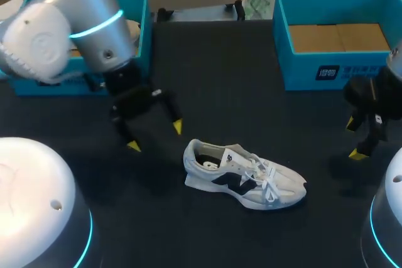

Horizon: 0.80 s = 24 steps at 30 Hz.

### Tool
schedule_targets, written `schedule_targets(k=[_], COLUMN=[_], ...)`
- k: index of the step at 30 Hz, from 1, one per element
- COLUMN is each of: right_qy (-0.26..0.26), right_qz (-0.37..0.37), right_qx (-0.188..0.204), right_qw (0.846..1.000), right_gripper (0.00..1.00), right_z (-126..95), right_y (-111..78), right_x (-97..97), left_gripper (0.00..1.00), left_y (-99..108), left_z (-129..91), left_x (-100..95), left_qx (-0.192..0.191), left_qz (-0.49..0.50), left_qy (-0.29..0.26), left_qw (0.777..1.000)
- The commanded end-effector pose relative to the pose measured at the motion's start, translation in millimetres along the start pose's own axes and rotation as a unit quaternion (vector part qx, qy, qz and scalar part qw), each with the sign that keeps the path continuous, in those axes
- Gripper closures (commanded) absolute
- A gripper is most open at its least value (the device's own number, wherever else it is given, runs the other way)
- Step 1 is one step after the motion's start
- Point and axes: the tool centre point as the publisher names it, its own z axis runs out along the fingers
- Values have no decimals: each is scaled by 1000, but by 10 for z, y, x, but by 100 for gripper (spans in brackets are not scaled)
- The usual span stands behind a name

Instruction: Take the shoe out of the shoebox, open the shoe tongue, remove and reinsert the insole, then place the shoe into the shoebox

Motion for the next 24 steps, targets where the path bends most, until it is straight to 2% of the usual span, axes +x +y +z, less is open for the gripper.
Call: schedule_targets(k=[1, 19, 22, 24], right_qy=[-1, -1, -1, -1], right_qz=[0, 0, 0, 0], right_qx=[0, 0, 0, 0], right_qw=[1000, 1000, 1000, 1000], right_gripper=[0, 0, 0, 0], right_z=[3, 3, 3, 3], right_y=[-3, -3, -3, -3], right_x=[7, 7, 7, 7], left_gripper=[0, 0, 0, 0], left_y=[125, 125, 175, 200], left_z=[29, 29, -59, -85], left_x=[233, 233, 279, 306], left_qx=[10, 10, 5, 18], left_qz=[-21, -21, -33, -46], left_qy=[-73, -73, -86, -98], left_qw=[997, 997, 996, 994])
